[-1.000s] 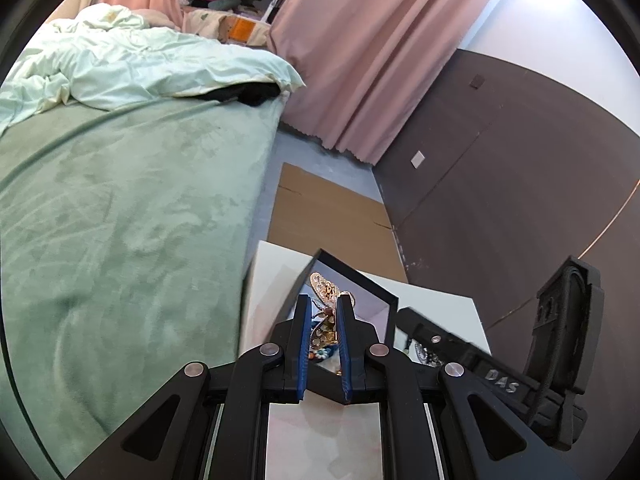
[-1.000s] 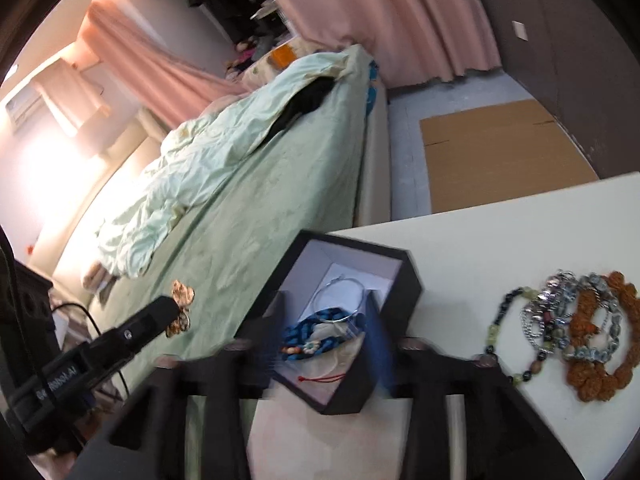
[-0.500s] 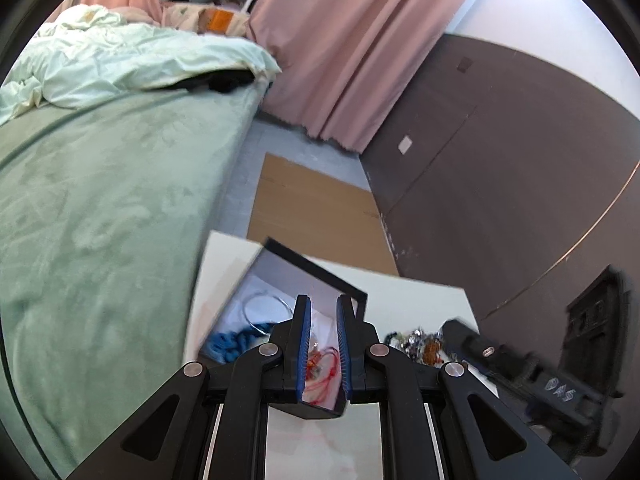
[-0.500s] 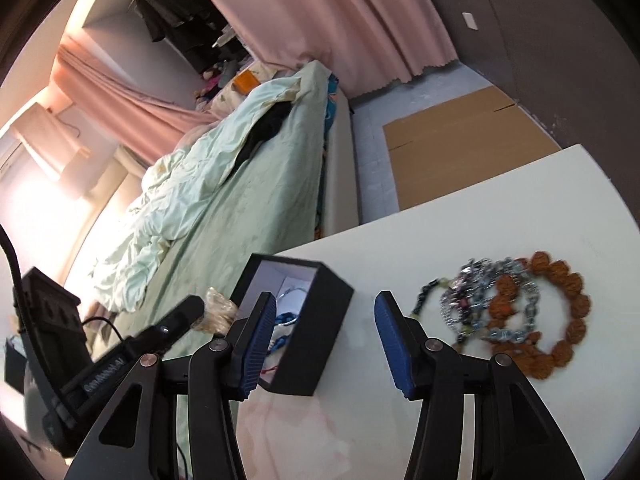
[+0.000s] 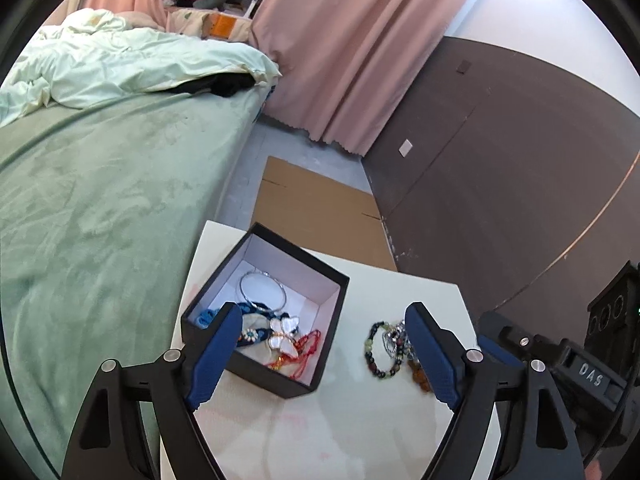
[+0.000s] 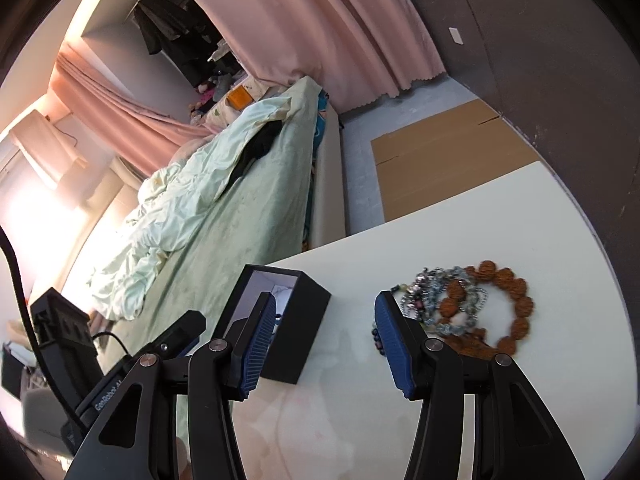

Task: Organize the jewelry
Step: 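Lower the left tool onto the beaded bracelet pile and close it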

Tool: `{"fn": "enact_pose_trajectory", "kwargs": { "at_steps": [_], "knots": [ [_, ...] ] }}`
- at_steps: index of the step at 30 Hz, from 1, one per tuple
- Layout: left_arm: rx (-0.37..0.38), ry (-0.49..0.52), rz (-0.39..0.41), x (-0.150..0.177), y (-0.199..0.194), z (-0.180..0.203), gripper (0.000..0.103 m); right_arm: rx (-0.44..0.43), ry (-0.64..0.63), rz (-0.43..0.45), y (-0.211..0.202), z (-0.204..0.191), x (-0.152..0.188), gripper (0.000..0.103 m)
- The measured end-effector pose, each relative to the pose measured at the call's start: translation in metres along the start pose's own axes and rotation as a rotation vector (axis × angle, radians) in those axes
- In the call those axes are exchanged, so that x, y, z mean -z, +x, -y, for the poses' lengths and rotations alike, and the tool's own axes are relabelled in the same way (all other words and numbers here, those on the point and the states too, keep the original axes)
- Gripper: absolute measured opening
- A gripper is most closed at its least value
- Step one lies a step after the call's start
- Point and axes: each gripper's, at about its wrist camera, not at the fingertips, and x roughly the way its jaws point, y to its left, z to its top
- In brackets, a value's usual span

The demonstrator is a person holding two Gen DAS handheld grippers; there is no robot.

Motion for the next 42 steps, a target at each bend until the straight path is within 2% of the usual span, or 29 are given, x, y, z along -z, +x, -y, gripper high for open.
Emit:
{"fn": "enact_pose_trajectory", "kwargs": {
  "at_steps": [1,3,6,11,13,15,19,24,27,30,32,34,36,38,40,42],
  "knots": [
    [0.001,0.005,-0.004,0.002,-0.002,0.002,0.084,0.007,-0.005,0.002,-0.003,0.000,0.000,0.068],
    [0.007,0.020,-0.007,0.006,-0.007,0.007,0.084,0.030,-0.021,0.019,-0.013,0.001,0.003,0.077],
    [0.009,0.030,-0.018,0.008,-0.013,0.015,0.084,0.038,-0.017,0.020,-0.022,0.006,0.003,0.078],
    [0.025,0.035,-0.021,0.003,-0.024,0.029,0.084,-0.015,0.044,0.014,-0.041,0.022,-0.001,0.081],
    [0.020,0.053,-0.019,0.000,-0.028,0.038,0.084,-0.034,0.064,0.000,-0.048,0.028,-0.001,0.094],
    [0.027,0.075,-0.027,-0.002,-0.027,0.048,0.084,-0.031,0.071,-0.005,-0.055,0.034,0.000,0.094],
    [0.020,0.128,-0.041,-0.004,-0.019,0.072,0.084,0.052,0.063,-0.011,-0.062,0.048,-0.005,0.094],
    [0.014,0.162,-0.066,-0.004,-0.006,0.098,0.084,0.108,0.068,-0.031,-0.072,0.073,-0.006,0.094],
    [0.027,0.201,-0.094,-0.001,0.009,0.114,0.084,0.078,0.165,-0.071,-0.069,0.096,-0.008,0.094],
    [0.009,0.231,-0.120,0.003,0.024,0.125,0.084,0.041,0.235,-0.066,-0.069,0.115,-0.011,0.094],
    [0.010,0.230,-0.139,0.005,0.036,0.130,0.079,0.056,0.250,-0.060,-0.068,0.121,-0.014,0.094],
    [0.005,0.249,-0.174,0.010,0.051,0.136,0.066,0.063,0.262,-0.057,-0.066,0.127,-0.017,0.094],
    [-0.003,0.274,-0.212,0.015,0.066,0.142,0.058,0.070,0.264,-0.063,-0.064,0.130,-0.020,0.093],
    [-0.004,0.295,-0.238,0.020,0.077,0.146,0.052,0.075,0.276,-0.068,-0.061,0.134,-0.021,0.084],
    [0.007,0.315,-0.273,0.027,0.089,0.150,0.039,0.092,0.299,-0.069,-0.060,0.141,-0.022,0.074],
    [0.018,0.326,-0.299,0.033,0.099,0.153,0.037,0.119,0.319,-0.066,-0.059,0.148,-0.023,0.072]
  ]
}}
